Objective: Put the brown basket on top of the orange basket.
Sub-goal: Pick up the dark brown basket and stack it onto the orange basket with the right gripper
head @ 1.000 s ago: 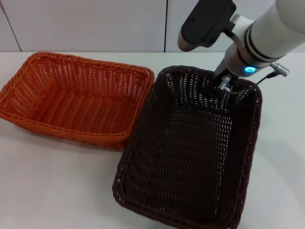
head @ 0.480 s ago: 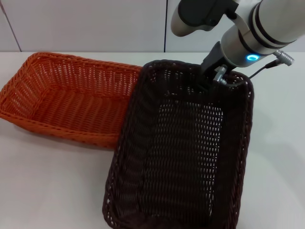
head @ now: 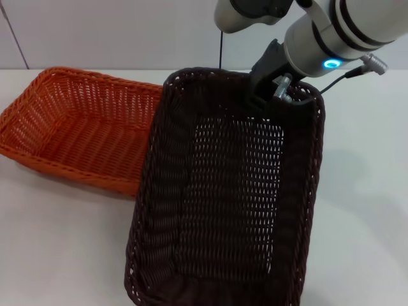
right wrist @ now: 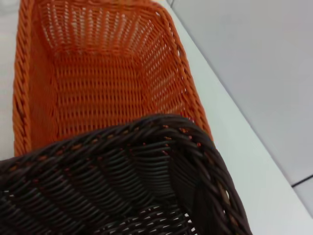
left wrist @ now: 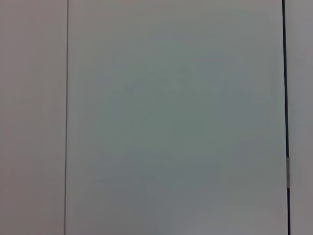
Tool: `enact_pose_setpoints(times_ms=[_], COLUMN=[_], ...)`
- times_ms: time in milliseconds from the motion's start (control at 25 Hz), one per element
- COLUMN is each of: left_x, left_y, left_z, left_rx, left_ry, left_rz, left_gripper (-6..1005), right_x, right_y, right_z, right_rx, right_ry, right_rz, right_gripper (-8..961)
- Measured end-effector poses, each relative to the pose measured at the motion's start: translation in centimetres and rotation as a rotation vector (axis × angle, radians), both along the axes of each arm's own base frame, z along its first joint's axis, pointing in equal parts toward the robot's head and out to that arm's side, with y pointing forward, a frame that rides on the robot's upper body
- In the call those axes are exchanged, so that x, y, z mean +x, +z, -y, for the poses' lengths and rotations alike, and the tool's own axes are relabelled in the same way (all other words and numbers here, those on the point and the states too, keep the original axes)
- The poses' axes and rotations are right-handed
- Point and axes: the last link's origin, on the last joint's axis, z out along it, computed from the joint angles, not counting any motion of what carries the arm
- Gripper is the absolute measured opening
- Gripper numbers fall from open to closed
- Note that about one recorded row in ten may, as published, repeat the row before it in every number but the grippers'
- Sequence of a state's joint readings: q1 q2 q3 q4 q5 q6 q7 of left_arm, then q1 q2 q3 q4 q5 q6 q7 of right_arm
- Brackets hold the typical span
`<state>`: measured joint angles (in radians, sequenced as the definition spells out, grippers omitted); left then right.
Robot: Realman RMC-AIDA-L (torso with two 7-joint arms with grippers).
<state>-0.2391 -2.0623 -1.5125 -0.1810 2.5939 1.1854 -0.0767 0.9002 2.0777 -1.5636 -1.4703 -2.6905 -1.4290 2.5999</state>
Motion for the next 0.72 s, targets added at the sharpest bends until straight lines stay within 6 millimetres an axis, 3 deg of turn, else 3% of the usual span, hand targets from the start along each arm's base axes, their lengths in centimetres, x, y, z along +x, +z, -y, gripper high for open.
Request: enact_pose_setpoints(times_ms=[360,720], left_x=[0.1,0.0], left_y=[0.0,0.0], left_z=[0.1,0.4], left_rx=[0.004,0.01], left_ry=[-0.004,-0.001], left_rz=[0.0,0.002], left_gripper=[741,741], right_x=[-1.8,-4.2], right_y=[-0.5,0.4], right_z=[1.4,3.1], right_rx=[-0.083,-0.12], right_ry=[0.051,0.146], right_rz=[-0.059,-0.123], right_gripper=[179,178])
